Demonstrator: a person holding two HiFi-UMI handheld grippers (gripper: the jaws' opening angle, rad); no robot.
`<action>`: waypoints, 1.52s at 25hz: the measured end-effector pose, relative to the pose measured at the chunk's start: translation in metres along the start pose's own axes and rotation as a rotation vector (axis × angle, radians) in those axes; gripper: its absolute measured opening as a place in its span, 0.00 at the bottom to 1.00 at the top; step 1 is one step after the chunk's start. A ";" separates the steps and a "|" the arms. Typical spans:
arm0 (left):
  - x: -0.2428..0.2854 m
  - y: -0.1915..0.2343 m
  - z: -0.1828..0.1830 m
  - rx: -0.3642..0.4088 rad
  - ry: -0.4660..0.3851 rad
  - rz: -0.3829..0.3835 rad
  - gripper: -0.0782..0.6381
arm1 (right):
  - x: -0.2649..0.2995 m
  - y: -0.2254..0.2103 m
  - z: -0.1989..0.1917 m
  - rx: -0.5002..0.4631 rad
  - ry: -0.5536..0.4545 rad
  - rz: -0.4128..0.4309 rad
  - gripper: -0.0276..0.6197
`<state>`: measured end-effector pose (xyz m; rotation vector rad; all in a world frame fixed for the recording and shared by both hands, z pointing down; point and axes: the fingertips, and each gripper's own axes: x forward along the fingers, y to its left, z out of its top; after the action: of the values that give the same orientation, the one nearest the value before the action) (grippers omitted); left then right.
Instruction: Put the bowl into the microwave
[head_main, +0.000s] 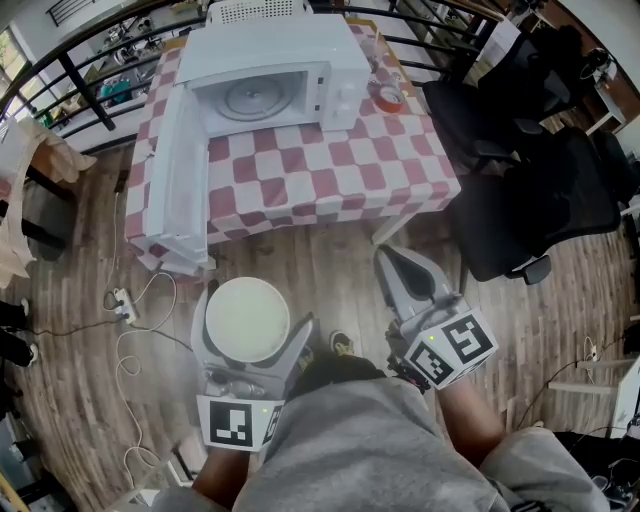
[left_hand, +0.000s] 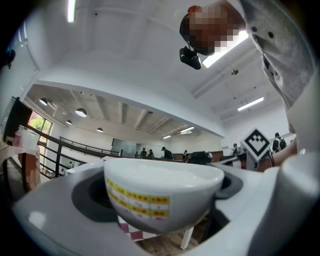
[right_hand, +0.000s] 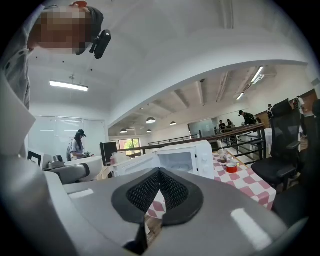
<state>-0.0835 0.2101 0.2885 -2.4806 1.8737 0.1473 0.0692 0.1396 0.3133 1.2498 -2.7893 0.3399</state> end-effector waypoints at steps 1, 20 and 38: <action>-0.001 0.001 0.001 -0.001 -0.004 -0.001 0.86 | 0.000 0.002 0.000 -0.002 -0.001 -0.002 0.04; -0.019 0.010 0.012 -0.014 -0.036 -0.010 0.86 | -0.008 0.024 0.005 -0.044 0.005 -0.024 0.04; -0.021 0.020 0.015 -0.009 -0.056 0.014 0.86 | 0.004 0.035 0.002 -0.061 0.012 0.014 0.04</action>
<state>-0.1095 0.2259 0.2758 -2.4425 1.8729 0.2240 0.0407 0.1583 0.3061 1.2121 -2.7774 0.2608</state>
